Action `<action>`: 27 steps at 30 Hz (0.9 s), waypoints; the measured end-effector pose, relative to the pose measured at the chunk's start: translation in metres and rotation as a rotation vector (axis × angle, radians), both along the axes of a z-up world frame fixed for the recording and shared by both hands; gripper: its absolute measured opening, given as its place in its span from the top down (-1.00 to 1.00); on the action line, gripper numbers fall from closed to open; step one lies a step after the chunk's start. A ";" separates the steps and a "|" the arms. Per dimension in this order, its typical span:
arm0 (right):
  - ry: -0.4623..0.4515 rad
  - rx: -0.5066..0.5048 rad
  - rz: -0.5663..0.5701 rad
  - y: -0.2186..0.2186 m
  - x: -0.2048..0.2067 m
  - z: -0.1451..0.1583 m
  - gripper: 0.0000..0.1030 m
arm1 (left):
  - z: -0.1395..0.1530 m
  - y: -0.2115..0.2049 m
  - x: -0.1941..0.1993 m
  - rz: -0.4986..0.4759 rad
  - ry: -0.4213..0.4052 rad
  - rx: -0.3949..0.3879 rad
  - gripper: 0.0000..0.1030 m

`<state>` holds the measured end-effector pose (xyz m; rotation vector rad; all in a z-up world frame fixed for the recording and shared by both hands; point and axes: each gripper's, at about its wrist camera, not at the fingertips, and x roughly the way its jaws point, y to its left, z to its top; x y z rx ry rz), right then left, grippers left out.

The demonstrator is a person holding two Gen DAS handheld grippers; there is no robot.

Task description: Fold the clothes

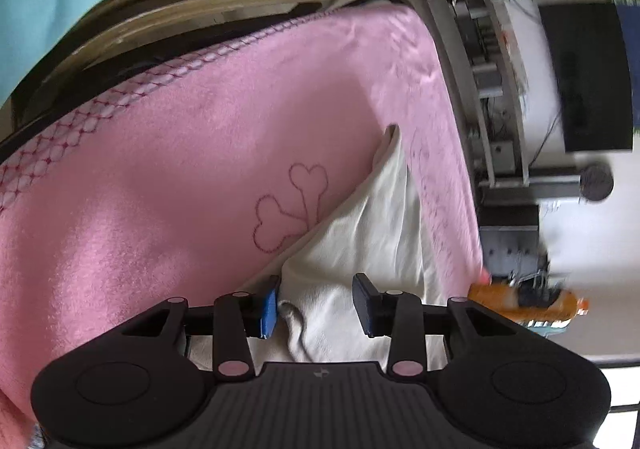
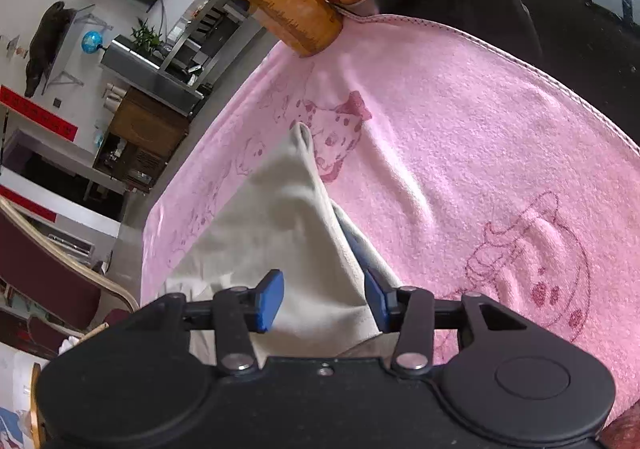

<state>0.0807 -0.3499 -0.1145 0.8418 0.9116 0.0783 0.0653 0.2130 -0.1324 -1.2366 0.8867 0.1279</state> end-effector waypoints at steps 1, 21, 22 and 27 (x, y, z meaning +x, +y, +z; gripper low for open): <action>0.010 0.013 -0.008 -0.003 0.000 -0.002 0.15 | 0.000 0.000 -0.001 0.006 -0.004 -0.001 0.32; 0.156 0.113 -0.039 -0.008 0.012 -0.037 0.57 | 0.012 -0.015 -0.003 -0.042 -0.009 0.180 0.87; 0.156 0.096 -0.032 -0.008 0.014 -0.037 0.65 | 0.014 -0.017 -0.003 -0.053 -0.013 0.201 0.88; 0.085 0.109 0.002 -0.008 0.012 -0.024 0.88 | 0.031 -0.028 -0.010 -0.115 -0.061 0.310 0.92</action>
